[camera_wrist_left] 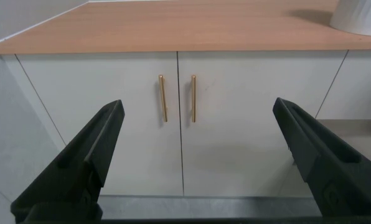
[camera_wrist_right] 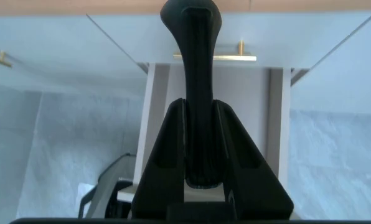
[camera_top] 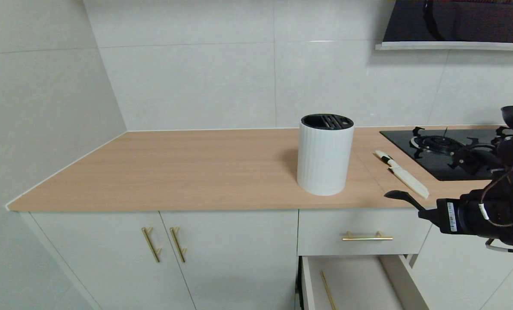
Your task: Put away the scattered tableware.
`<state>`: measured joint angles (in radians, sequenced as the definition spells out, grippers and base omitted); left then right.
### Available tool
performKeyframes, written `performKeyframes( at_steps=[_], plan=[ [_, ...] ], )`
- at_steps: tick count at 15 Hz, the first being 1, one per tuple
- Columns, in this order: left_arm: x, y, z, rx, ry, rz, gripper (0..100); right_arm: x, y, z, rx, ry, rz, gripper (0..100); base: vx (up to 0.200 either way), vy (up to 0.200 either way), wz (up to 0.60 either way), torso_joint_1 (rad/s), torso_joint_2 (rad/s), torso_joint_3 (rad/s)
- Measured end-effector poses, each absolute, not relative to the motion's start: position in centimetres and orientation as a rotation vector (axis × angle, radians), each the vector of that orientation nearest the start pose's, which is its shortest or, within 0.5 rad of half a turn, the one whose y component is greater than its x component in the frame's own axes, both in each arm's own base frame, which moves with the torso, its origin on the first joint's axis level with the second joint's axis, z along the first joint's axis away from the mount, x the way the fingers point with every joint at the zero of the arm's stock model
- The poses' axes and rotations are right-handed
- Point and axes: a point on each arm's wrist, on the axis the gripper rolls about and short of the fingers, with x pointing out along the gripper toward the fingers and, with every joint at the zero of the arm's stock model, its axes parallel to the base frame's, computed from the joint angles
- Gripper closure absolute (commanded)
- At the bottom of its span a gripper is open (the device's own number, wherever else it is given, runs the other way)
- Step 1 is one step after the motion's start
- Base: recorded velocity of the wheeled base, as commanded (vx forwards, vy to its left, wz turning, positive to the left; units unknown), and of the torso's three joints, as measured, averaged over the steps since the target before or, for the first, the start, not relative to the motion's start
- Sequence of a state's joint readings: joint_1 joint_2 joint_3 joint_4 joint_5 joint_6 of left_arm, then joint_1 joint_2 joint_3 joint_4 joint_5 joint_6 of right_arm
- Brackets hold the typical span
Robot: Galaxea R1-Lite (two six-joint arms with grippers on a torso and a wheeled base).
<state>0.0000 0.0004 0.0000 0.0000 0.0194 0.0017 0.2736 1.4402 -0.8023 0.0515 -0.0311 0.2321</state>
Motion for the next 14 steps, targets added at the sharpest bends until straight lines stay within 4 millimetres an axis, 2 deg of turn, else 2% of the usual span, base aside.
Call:
performKeyframes(
  at_steps=[6,14],
  plan=[
    [-2.28,0.04,7.56,0.001,0.000,0.020,0,21.49,6.41,18.23,0.105,0.730,0.168,100,0.000,0.000,0.00,-0.013,0.03,0.022],
    [-2.28,0.04,7.55,0.002,0.000,0.020,0,21.63,6.48,17.81,0.101,0.749,0.167,100,0.000,0.000,0.00,-0.186,0.45,0.260]
  ],
)
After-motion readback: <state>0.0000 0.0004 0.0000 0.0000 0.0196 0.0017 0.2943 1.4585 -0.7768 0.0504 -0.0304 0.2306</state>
